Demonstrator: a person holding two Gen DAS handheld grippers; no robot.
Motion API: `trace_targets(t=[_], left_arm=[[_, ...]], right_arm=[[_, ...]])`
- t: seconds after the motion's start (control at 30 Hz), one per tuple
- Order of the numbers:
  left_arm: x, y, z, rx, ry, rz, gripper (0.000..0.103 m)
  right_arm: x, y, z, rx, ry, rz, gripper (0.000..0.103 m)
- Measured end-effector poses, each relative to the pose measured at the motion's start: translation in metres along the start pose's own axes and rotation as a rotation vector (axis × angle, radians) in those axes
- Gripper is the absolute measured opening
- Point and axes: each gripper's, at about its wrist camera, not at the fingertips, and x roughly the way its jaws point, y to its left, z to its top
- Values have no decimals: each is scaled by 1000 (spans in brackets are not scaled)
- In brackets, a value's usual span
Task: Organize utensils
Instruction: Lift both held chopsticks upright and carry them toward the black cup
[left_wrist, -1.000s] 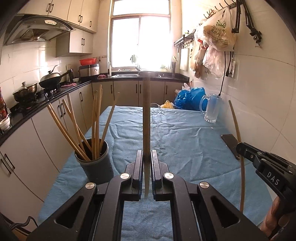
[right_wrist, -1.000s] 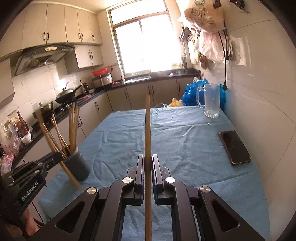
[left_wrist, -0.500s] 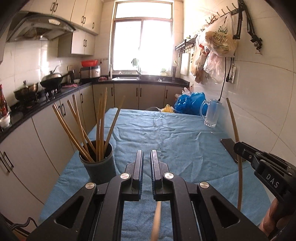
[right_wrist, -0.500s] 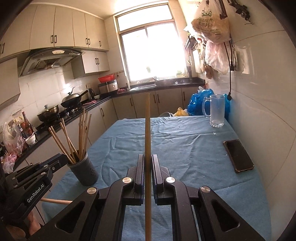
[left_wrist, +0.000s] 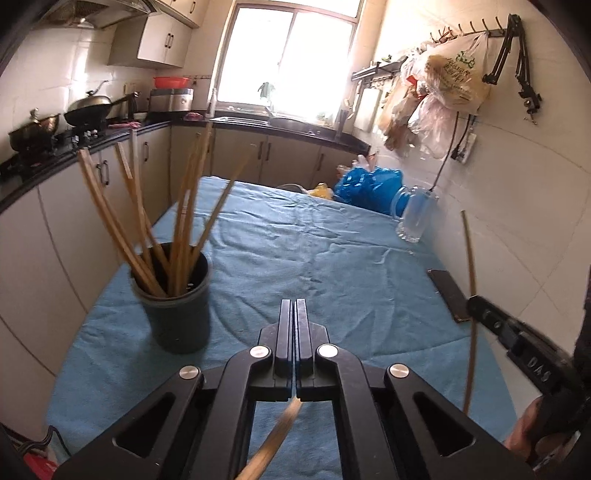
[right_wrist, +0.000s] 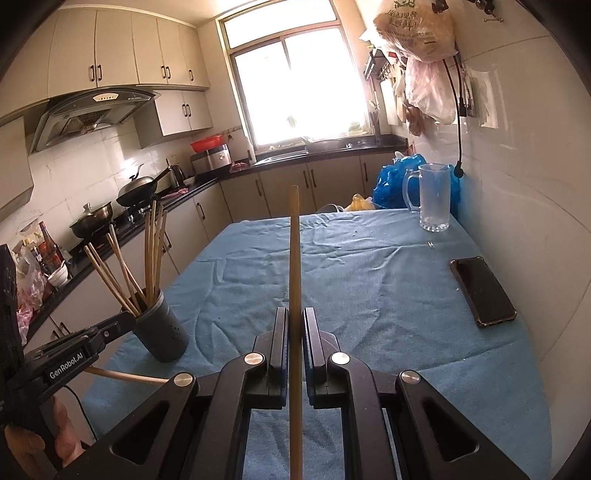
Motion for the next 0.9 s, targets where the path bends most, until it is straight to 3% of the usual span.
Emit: trace_targets(t=[0.37,0.53,0.67,0.7,0.73,0.77,0.9], left_arm=[[-4,-3,21,-40,-11,-110,0],[-4,-6,23,-3,-23,-94,0],[11,-5,11,38,72,-81,2],[20,-8,2,94,122,-60,13],[27,-10,-6,139,167,-46,34],[36,-11,-17,180,217,-35,42],[68,-8,-52,297,385,-13,43]], right_arm=[[6,-12,1,29,9,16,8],[14,-11,0,27,30,30,8],[21,-8,-5,12,61,36,8],[22,-7,-7,5,69,36,8],[23,-7,-8,2,75,36,8],[24,-7,-9,-2,80,37,8],[27,-7,-13,-2,96,40,8]])
